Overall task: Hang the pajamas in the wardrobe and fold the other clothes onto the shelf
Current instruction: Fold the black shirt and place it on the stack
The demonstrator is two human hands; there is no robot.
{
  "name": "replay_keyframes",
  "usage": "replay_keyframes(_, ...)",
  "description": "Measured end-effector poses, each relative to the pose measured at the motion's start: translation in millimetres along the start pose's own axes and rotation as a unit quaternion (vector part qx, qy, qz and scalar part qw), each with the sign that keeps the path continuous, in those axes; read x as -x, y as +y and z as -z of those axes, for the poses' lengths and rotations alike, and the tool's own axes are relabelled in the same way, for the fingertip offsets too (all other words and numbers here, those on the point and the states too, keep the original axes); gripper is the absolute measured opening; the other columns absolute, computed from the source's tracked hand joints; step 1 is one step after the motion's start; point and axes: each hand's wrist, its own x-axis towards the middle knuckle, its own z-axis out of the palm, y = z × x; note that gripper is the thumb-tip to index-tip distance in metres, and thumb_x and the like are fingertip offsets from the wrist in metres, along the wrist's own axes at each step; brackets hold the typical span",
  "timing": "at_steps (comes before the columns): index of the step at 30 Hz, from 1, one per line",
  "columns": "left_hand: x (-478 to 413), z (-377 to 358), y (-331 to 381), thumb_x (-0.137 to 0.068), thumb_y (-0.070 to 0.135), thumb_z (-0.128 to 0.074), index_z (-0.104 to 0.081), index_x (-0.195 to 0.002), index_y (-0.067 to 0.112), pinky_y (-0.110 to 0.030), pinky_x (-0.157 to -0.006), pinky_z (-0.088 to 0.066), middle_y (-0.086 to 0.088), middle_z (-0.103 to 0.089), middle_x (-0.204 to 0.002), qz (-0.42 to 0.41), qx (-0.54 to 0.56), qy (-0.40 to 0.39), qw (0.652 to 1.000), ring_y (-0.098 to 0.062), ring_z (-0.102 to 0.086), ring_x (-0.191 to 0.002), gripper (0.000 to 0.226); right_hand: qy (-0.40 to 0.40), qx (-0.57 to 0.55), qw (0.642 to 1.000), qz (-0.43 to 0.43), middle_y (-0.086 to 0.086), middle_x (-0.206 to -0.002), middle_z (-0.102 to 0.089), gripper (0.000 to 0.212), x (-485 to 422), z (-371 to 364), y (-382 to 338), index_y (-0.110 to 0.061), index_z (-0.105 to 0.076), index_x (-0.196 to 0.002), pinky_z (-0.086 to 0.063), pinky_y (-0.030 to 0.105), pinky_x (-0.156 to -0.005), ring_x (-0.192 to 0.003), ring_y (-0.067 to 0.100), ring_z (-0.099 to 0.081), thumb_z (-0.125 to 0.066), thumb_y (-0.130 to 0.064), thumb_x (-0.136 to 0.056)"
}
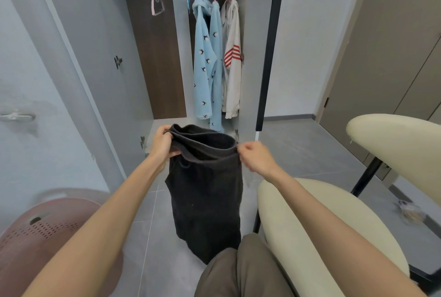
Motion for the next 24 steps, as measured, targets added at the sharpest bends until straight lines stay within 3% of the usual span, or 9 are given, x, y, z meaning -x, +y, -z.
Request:
replay_keyframes(2, 0, 0, -2, -0.099, 0.002, -0.025, -0.045, -0.105, 0.015, -0.027, -0.056, -0.053, -0.004, -0.053, -0.094, -0.002, -0.021, 0.001, 1.0, -0.017, -0.057, -0.08, 0.024, 0.049, -0.01, 0.999, 0.023, -0.003, -0.049, -0.039, 0.044, -6, 5, -6, -0.018, -0.034, -0.053, -0.031, 0.024, -0.049, -0.046, 0.011, -0.035, -0.044, -0.022, -0.096)
replay_keyframes(5, -2, 0, -4, -0.1, 0.002, -0.024, -0.044, -0.106, 0.014, -0.028, -0.057, -0.052, -0.004, -0.052, -0.094, -0.002, -0.046, -0.003, 0.999, -0.018, -0.057, -0.079, 0.024, 0.006, 0.038, 0.999, 0.029, 0.001, -0.051, -0.042, 0.042, -7, 10, -11, -0.015, -0.038, -0.055, -0.035, 0.024, -0.051, -0.048, 0.014, -0.039, -0.043, -0.021, -0.096)
replay_keyframes(7, -3, -1, -3, -0.1, 0.003, -0.024, -0.044, -0.108, 0.015, -0.028, -0.056, -0.052, -0.002, -0.053, -0.092, 0.004, -0.055, -0.009, 0.998, -0.018, -0.059, -0.078, 0.024, 0.047, 0.036, 0.998, 0.031, 0.006, -0.056, -0.043, 0.04, -11, 13, -12, -0.012, -0.04, -0.058, -0.035, 0.029, -0.056, -0.054, 0.017, -0.04, -0.042, -0.022, -0.097)
replay_keyframes(9, -4, -3, -6, -0.1, 0.003, -0.025, -0.044, -0.107, 0.015, -0.028, -0.056, -0.053, -0.003, -0.053, -0.092, 0.008, -0.05, -0.014, 0.999, -0.018, -0.058, -0.079, 0.023, 0.024, 0.064, 0.997, 0.024, 0.006, -0.058, -0.044, 0.04, -11, 15, -12, -0.012, -0.04, -0.059, -0.035, 0.029, -0.056, -0.055, 0.018, -0.041, -0.041, -0.022, -0.098)
replay_keyframes(13, -4, -6, -7, -0.099, 0.001, -0.026, -0.046, -0.093, 0.018, -0.033, -0.059, -0.054, -0.007, -0.053, -0.093, 0.015, -0.029, -0.022, 0.999, -0.022, -0.058, -0.082, 0.028, 0.025, 0.069, 0.997, -0.008, 0.007, -0.056, -0.048, 0.04, -8, 16, -1, -0.013, -0.041, -0.055, -0.04, 0.029, -0.055, -0.052, 0.021, -0.044, -0.041, -0.019, -0.095)
replay_keyframes(18, -1, -13, -5, -0.097, -0.003, -0.026, -0.048, -0.089, 0.017, -0.036, -0.059, -0.057, -0.011, -0.056, -0.094, 0.035, 0.041, -0.052, 0.997, -0.025, -0.062, -0.082, 0.031, -0.042, 0.095, 0.991, -0.083, 0.004, -0.076, -0.063, 0.029, -2, 10, 10, -0.016, -0.054, -0.079, -0.054, 0.029, -0.058, -0.061, 0.018, -0.06, -0.033, -0.026, -0.098)
replay_keyframes(21, 2, -17, -3, -0.096, -0.003, -0.027, -0.049, -0.09, 0.016, -0.034, -0.055, -0.059, -0.012, -0.056, -0.094, 0.038, 0.06, -0.068, 0.995, -0.026, -0.064, -0.082, 0.03, -0.053, 0.003, 0.988, -0.143, 0.006, -0.096, -0.058, 0.02, 0, 3, 16, -0.018, -0.039, -0.103, -0.052, 0.028, -0.051, -0.076, 0.021, -0.063, -0.033, -0.036, -0.1)
replay_keyframes(24, 3, -17, -1, -0.096, -0.002, -0.028, -0.05, -0.09, 0.016, -0.034, -0.055, -0.059, -0.013, -0.057, -0.092, 0.035, 0.052, -0.077, 0.995, -0.027, -0.065, -0.08, 0.029, -0.058, -0.138, 0.971, -0.186, 0.003, -0.099, -0.056, 0.034, 2, -2, 16, -0.024, -0.028, -0.115, -0.054, 0.029, -0.048, -0.078, 0.024, -0.066, -0.044, -0.048, -0.095)
